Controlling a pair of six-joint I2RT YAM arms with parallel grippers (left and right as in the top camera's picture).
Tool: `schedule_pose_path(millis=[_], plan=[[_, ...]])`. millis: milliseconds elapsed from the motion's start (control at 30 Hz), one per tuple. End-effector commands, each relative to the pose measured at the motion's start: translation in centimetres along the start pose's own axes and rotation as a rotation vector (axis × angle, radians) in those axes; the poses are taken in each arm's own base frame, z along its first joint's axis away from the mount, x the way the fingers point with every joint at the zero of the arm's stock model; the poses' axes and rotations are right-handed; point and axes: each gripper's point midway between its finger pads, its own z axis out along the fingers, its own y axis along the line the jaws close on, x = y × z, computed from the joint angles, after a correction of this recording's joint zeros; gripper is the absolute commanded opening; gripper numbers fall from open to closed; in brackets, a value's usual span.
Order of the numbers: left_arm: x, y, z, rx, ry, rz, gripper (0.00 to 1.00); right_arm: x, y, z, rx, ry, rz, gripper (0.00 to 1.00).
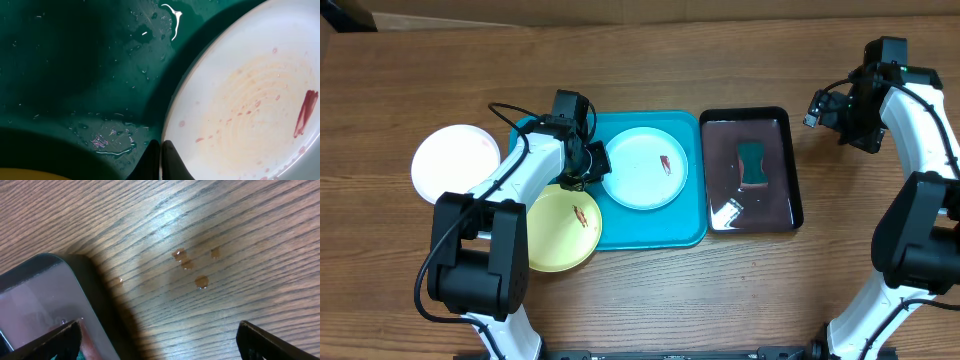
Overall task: Clean dirty plates on tray and stack at the side
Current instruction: 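Lower right gripper into the black tray and grasp the green sponge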
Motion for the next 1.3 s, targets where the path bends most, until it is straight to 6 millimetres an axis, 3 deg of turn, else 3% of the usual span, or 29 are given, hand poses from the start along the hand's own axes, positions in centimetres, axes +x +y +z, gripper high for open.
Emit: schedule_pose_path(millis=[0,100,133,200,300,333,533,667,867,1067,1267], plan=[[0.1,0.2,0.1,-0.011,-0.005,-0.011,0.04,-1.0,0.4,-1.3,-0.023,-0.049,0.003,1.00],[0.1,0.2,0.1,-0.011,-0.003,-0.011,0.04,-1.3,2.2,-1.5,-0.119,-0.053,-0.005,1.00],[0.1,0.1,0.2,-0.011,-0.003,-0.009,0.04,0.3,3.8,-1.7,-0.221,0.022,-0.001,1.00],[0.2,0.1,0.2,-0.012,-0.002,-0.006,0.04,1.2,5.4,-2.3,-0.318,0.066,-0.004,1.00],[0.2,0.0,0.2,-0.011,-0.003,-0.006,0.04,2.9,7.2,-3.0,-0.409,0.139,-0.008,0.71],[0.2,0.0,0.2,-0.011,-0.003,-0.006,0.04,3.5,7.5,-2.9,-0.398,0.153,-0.035,0.69],[0.2,0.1,0.2,-0.013,-0.001,-0.005,0.04,6.6,8.6,-1.7,-0.208,0.196,-0.202,0.72],[0.4,0.1,0.2,-0.015,0.004,-0.006,0.04,8.1,8.4,-0.7,-0.010,0.190,-0.311,0.76],[0.7,0.3,0.2,-0.021,0.015,-0.008,0.04,9.7,8.9,1.7,0.124,0.152,-0.423,0.76],[0.7,0.3,0.2,-0.023,0.018,-0.002,0.04,11.2,8.3,4.0,0.133,0.160,-0.433,0.77],[0.8,0.4,0.2,-0.024,0.020,-0.002,0.04,13.7,9.5,5.3,0.008,0.229,-0.419,0.77]])
